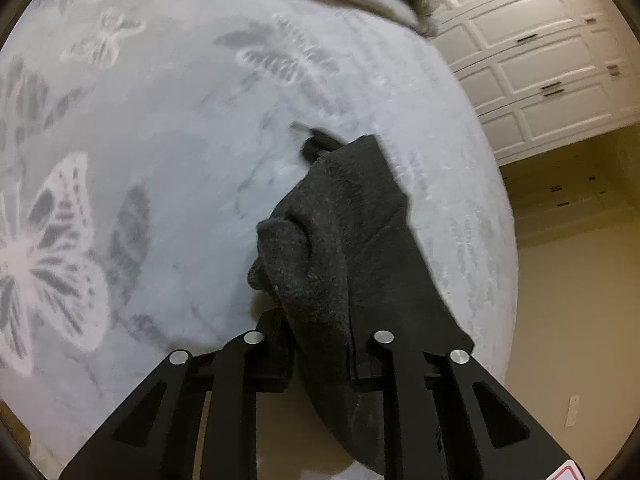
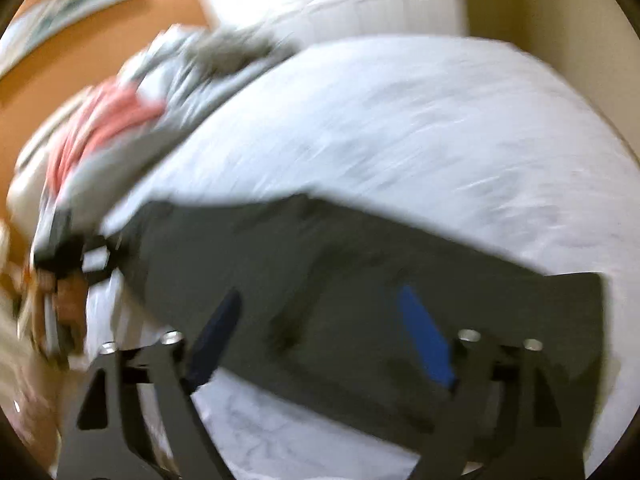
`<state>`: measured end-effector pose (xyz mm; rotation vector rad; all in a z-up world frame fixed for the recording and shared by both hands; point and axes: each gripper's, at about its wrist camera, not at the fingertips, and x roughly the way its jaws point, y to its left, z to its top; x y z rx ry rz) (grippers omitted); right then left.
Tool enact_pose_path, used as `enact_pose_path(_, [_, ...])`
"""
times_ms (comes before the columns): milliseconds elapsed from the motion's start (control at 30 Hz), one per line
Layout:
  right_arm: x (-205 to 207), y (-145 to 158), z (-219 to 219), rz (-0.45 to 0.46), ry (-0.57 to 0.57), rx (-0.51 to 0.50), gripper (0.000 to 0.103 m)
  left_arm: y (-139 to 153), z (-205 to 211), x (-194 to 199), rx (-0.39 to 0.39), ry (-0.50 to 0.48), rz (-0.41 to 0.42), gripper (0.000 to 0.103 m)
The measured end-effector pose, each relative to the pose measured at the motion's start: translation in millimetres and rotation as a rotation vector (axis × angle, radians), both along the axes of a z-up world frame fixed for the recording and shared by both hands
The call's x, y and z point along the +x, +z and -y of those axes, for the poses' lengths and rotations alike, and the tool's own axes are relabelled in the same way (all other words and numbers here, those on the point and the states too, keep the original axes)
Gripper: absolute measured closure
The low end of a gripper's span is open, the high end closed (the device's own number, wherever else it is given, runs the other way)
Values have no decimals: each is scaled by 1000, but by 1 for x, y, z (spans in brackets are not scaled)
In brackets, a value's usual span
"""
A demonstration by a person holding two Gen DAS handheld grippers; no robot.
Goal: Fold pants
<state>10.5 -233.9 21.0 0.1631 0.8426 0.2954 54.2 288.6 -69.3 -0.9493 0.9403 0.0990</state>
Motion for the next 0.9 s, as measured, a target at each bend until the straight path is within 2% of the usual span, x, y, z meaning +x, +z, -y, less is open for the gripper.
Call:
enact_pose_path(133, [2,16,81,6,-302,-38,20,46,33,-3,146,-64,130,90])
enact_pose_path(200, [0,21,107,9,-378,-43,20,79,66,-11,189,-126,215,90])
enact_pose_path(300, [-10,33,136,30,-431,29,20,135,149,-28,311,-298,364,89])
enact_pose_path(367, [-14,35,138,34,-416,76,19,154,222,-39,422,-459,420,70])
enact_pose_path(400, [-15,35,140,32,-402,92,18,154,241,-41,425,-523,428,31])
enact_pose_path(433, [-14,34,133,21,-386,104,18,147,268,-44,417,-617,442,6])
enact_pose_path(500, [-12,28,128,-8,-360,109,17,134,287,-50,423,-649,456,6])
enact_pose_path(600, [-17,17,120,-45,-316,99,17,106,291,-52,452,-634,421,6])
enact_pose_path(767, [-18,-11,104,-128,-226,112,16,71,234,-40,317,-529,360,6])
enact_pose_path(900, [2,-38,77,-216,-148,215,16,61,201,-37,356,-415,320,6])
